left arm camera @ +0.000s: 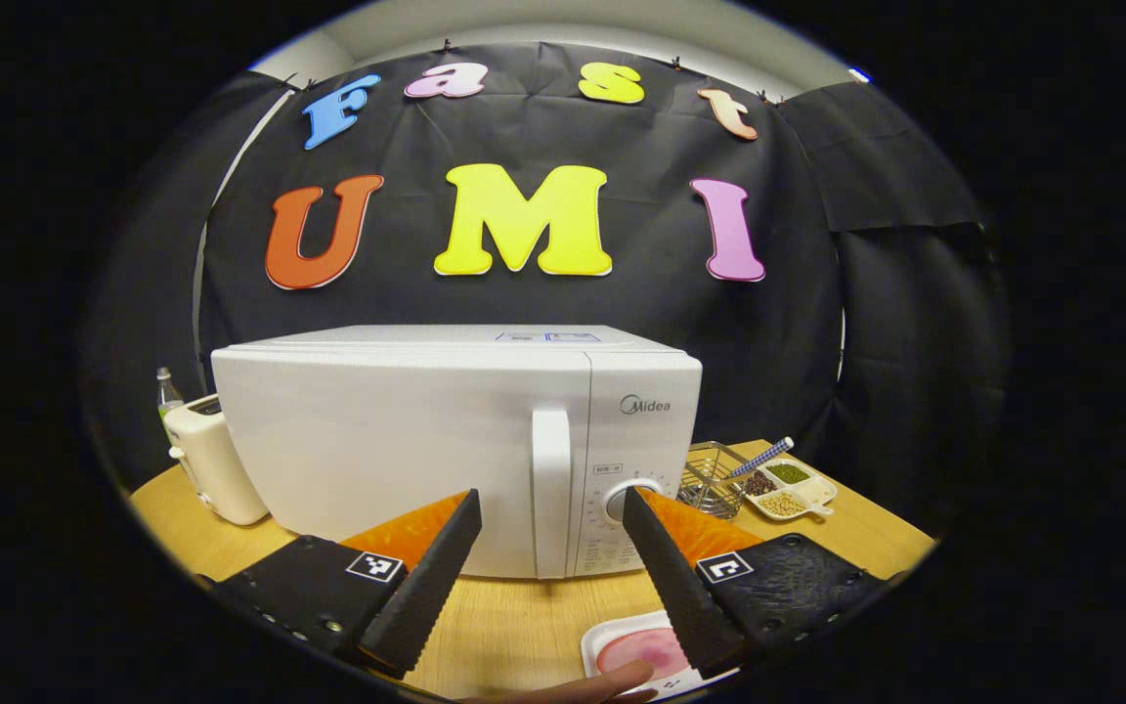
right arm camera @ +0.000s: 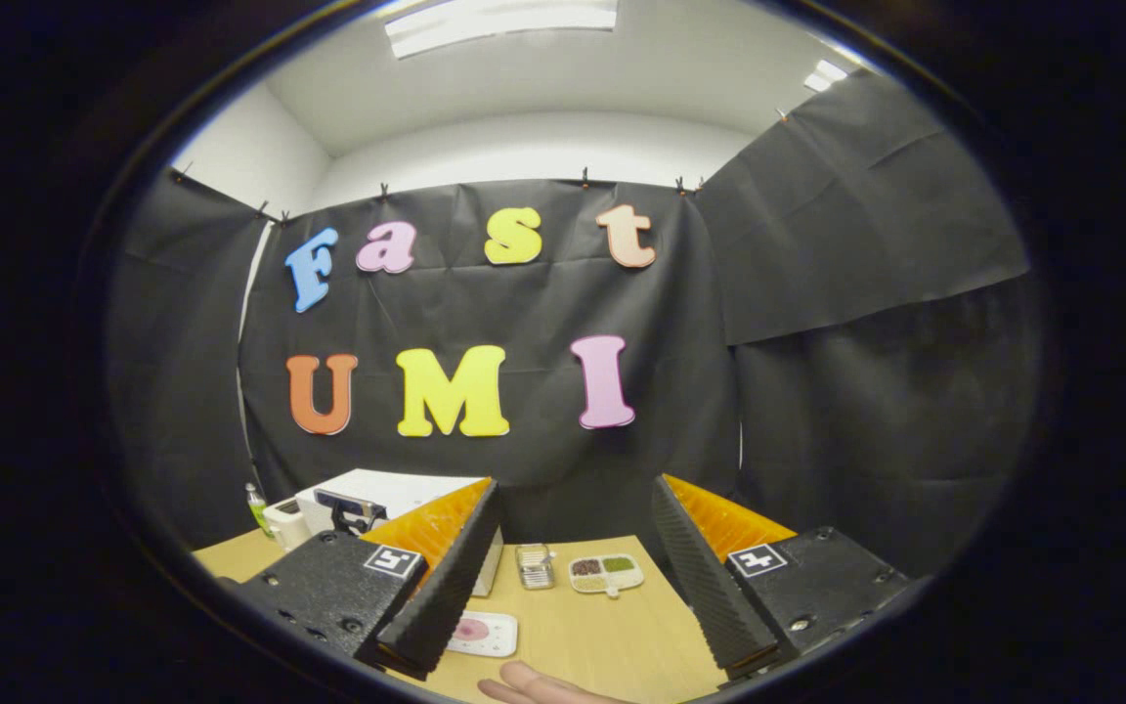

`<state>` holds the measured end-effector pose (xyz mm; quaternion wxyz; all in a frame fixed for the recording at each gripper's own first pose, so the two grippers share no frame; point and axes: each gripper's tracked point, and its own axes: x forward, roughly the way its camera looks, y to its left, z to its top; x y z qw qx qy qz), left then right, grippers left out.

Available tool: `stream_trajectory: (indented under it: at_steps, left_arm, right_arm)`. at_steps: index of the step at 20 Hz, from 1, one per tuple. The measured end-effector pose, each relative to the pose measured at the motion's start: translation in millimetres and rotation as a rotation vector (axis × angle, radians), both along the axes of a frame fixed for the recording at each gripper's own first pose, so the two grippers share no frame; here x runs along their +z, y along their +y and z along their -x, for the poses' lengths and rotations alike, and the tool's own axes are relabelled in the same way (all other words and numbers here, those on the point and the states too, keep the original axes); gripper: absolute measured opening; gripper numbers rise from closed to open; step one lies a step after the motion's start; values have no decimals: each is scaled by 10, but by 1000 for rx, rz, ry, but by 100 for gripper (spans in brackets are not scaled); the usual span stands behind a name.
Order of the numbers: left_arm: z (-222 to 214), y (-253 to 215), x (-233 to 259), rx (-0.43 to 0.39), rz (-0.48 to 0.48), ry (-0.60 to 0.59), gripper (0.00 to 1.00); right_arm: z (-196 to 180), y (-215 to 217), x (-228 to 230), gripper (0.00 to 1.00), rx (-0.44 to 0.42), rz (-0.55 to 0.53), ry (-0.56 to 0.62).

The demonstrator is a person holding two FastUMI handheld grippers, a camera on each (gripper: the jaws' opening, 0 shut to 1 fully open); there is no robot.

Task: Open the microwave oven with the left hand, put the food in, and close the microwave oven.

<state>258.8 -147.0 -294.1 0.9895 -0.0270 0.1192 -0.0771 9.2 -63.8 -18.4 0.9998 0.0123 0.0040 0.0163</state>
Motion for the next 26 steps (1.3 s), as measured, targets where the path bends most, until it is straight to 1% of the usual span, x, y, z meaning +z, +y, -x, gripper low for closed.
stream_trajectory:
  at_steps: [3,4,6,7,9,10,11,12,13,14,16,17,19,20,21,23,24,25,26]
  left_arm:
    - [-170,66,-92,21,-13,-8,93]
    - [-217,81,-107,28,-5,-15,93]
    - [-288,13,-157,9,45,-12,93]
    - [-304,18,-169,19,49,-14,92]
    - [-328,47,-146,36,30,-33,92]
    - [-355,54,-159,54,22,-43,75]
    - [-376,84,-152,69,11,-50,84]
    - [-373,89,-167,67,1,-53,77]
    - [-380,80,-173,64,-10,-54,75]
    - [-370,65,-192,47,-21,-41,67]
    - [-366,39,-175,24,36,-32,63]
    - [-362,37,-182,23,64,-18,63]
    - [-354,-102,-214,-18,85,0,60]
    - [-359,-85,-186,-12,53,0,30]
    - [-356,-68,-215,-10,18,8,27]
    - [-357,-71,-259,-6,0,20,27]
    - [-332,-59,-246,-10,7,22,18]
    - [-331,-62,-254,-11,22,31,18]
    - [-313,-70,-260,-12,20,42,10]
  right_arm:
    - [-118,-37,-126,99,2,-11,25]
    - [-162,-56,-146,99,0,-5,23]
    - [-251,-102,-208,99,-12,12,22]
    - [-277,-129,-243,99,-21,16,24]
    - [-319,-132,-318,99,-20,12,34]
    - [-329,-124,-339,99,-15,4,38]
    - [-350,-116,-355,99,-10,-1,38]
    - [-366,-127,-365,99,-10,0,37]
    - [-379,-153,-362,99,-16,2,29]
    - [-387,-164,-353,99,-23,3,23]
    - [-375,-138,-355,99,-21,0,20]
    - [-361,-106,-368,99,-14,-3,22]
    - [-349,-67,-385,99,0,-2,30]
    - [-333,-68,-383,99,3,0,32]
    - [-329,-85,-389,99,1,1,34]
    - [-313,-114,-401,99,-7,4,35]
    - [-304,-129,-391,99,-12,3,34]
    - [-297,-137,-386,99,-17,5,34]
    - [-285,-162,-388,99,-24,12,37]
